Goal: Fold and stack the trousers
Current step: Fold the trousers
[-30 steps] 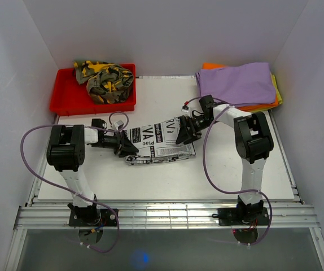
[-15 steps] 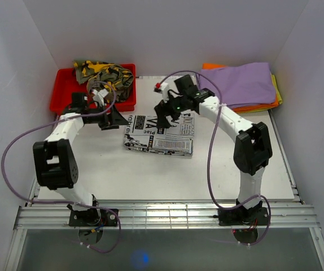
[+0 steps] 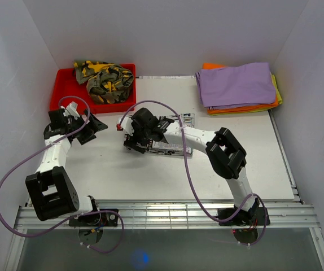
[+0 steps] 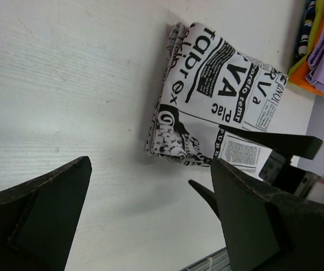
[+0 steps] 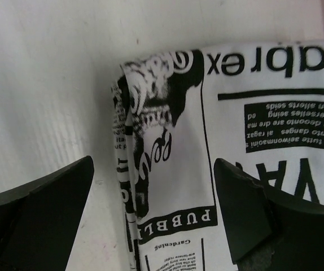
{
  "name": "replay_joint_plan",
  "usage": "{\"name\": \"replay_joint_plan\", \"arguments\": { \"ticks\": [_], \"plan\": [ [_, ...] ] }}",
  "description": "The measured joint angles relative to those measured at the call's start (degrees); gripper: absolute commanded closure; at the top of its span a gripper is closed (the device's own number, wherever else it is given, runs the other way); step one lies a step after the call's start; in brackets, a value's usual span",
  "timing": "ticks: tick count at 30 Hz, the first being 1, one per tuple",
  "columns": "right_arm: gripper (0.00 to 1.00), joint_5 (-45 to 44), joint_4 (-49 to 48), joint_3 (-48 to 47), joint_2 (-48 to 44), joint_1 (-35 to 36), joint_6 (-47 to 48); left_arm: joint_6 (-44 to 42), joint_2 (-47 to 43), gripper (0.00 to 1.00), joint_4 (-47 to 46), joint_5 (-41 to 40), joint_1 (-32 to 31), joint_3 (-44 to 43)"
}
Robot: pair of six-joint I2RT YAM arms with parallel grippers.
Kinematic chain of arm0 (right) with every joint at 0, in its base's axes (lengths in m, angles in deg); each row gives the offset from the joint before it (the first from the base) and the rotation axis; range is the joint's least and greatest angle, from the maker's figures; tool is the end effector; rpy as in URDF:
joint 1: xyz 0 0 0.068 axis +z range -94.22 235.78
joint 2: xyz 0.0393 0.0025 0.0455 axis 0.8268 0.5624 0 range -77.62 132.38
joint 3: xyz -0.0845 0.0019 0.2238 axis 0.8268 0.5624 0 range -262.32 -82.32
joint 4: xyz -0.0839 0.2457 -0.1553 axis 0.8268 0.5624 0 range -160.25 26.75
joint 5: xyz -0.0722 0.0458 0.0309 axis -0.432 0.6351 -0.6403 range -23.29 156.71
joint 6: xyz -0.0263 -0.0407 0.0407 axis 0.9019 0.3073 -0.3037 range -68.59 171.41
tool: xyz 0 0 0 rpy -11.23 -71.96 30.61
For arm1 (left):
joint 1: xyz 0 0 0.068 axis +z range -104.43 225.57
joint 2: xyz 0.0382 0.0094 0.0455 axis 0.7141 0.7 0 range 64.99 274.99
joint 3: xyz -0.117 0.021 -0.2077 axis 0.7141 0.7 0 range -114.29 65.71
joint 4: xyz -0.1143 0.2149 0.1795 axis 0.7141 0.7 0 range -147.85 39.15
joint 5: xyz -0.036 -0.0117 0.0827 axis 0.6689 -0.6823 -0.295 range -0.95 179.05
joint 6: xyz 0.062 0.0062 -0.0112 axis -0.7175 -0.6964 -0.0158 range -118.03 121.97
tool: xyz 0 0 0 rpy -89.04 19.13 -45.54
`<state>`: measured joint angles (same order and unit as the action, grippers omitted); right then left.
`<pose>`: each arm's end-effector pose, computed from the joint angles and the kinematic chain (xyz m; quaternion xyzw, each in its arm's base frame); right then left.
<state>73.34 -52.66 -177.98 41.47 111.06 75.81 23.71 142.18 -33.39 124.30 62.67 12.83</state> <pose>0.2871 0.4242 0.1738 -0.6005 0.6822 0.1609 0.3849 0.3252 0.0706 0.1873 -0.1960 0.8768 -0.2967 0.3237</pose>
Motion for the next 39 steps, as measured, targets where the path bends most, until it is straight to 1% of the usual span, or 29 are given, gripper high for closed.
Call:
{"name": "replay_joint_plan", "arguments": {
  "ticks": [3, 6, 8, 11, 12, 13, 14, 15, 16, 22, 28, 33, 35, 36, 39],
  "plan": [
    [0.08, -2.3, -2.1, 2.7, 2.2, -0.1, 2.3, 2.2, -0.6, 0.02, -0.8, -0.5, 0.0, 3.2],
    [0.09, -3.3, -3.2, 3.3, 4.5, 0.0, 4.2, 3.9, -0.6, 0.02, -1.6, -2.1, 0.0, 5.0],
    [0.12, -3.5, -4.1, 3.7, 5.2, 0.3, 5.3, 4.8, -0.6, 0.02, -2.6, -3.1, 0.0, 5.7],
    [0.32, -4.7, -5.9, 3.8, 5.7, 0.8, 7.3, 5.3, 0.7, 0.02, -4.1, -2.9, -0.2, 6.0],
    [0.47, -4.9, -6.7, 3.8, 6.0, 0.9, 7.8, 5.3, 1.7, 0.02, -4.6, -2.9, -0.4, 6.0],
    [0.54, -5.3, -7.3, 3.8, 6.1, 1.0, 8.3, 5.6, 2.7, 0.02, -5.1, -2.9, -0.8, 6.0],
    [0.65, -5.3, -7.5, 3.8, 6.3, 1.0, 8.6, 5.9, 3.5, 0.02, -5.4, -2.9, -1.2, 6.1],
    [0.87, -5.4, -7.6, 3.8, 6.5, 1.0, 9.0, 6.6, 4.3, 0.02, -6.5, -2.9, -1.8, 6.6],
    [0.92, -5.4, -7.8, 3.7, 6.5, 1.0, 9.4, 7.3, 5.0, 0.02, -7.5, -2.8, -2.2, 7.5],
    [0.92, -4.1, -8.8, 3.7, 6.3, 0.6, 8.8, 13.0, 7.2, 0.02, -12.0, -1.1, -5.4, 11.8],
    [0.92, -1.9, -8.7, 3.6, 6.0, 0.0, 7.2, 19.4, 10.9, 0.02, -17.5, -0.3, -11.1, 11.8],
    [0.92, -1.0, -8.1, 3.6, 5.5, -0.2, 6.1, 23.7, 15.9, 0.02, -20.9, 0.5, -15.1, 10.9],
    [0.92, -0.5, -7.8, 3.6, 5.3, -0.2, 5.8, 25.2, 17.1, 0.05, -22.3, 1.5, -15.7, 10.5],
    [0.92, -0.3, -7.6, 3.6, 5.2, -0.2, 5.7, 26.1, 17.3, 0.13, -23.2, 1.7, -15.9, 10.5],
    [0.92, 0.6, -7.2, 3.6, 4.9, -0.6, 4.9, 28.7, 17.9, 0.23, -25.7, 1.7, -16.2, 10.9]
  ]
}}
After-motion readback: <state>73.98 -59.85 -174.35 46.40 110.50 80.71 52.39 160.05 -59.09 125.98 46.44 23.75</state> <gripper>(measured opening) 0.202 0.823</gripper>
